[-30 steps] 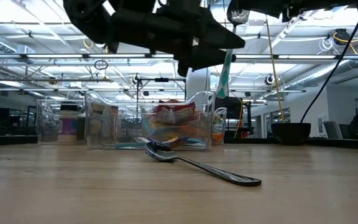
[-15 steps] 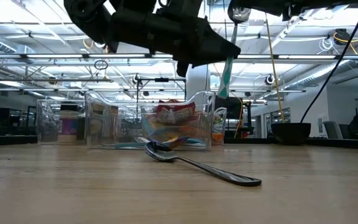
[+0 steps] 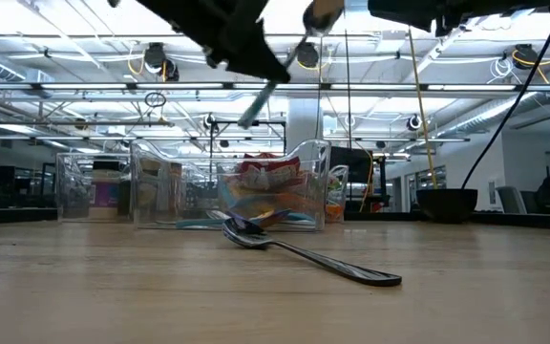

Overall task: Pick & Place Food Item
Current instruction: Put the blue and white spoon into the bottom transparent bin

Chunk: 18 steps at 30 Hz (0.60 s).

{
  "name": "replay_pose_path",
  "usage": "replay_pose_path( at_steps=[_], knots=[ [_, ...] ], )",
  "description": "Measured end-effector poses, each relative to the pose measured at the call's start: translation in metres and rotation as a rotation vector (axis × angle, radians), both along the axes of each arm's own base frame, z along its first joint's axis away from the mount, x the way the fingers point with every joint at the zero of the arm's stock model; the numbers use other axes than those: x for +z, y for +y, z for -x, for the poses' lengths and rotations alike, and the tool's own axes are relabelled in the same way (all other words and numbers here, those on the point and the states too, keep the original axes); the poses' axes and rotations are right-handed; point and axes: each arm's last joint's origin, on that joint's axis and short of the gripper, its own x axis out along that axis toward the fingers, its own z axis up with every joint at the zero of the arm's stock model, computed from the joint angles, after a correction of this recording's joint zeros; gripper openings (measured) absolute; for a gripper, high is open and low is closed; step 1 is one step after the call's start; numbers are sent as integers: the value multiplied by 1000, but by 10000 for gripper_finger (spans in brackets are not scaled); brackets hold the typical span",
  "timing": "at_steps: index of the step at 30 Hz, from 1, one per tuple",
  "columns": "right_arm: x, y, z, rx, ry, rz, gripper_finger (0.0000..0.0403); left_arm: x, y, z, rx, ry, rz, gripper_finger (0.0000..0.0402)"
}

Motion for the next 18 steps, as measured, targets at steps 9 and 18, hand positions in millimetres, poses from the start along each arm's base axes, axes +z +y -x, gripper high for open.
replay_pose_path(
  at_steps=[9, 18],
  knots=[
    [-1, 0, 0, 3, 1, -21, 186, -45, 12, 23, 39, 223, -12, 29],
    [-2, 0, 0, 3, 4, -25, 189, -76, 41, 40, 128, 251, 147, 34]
  ],
)
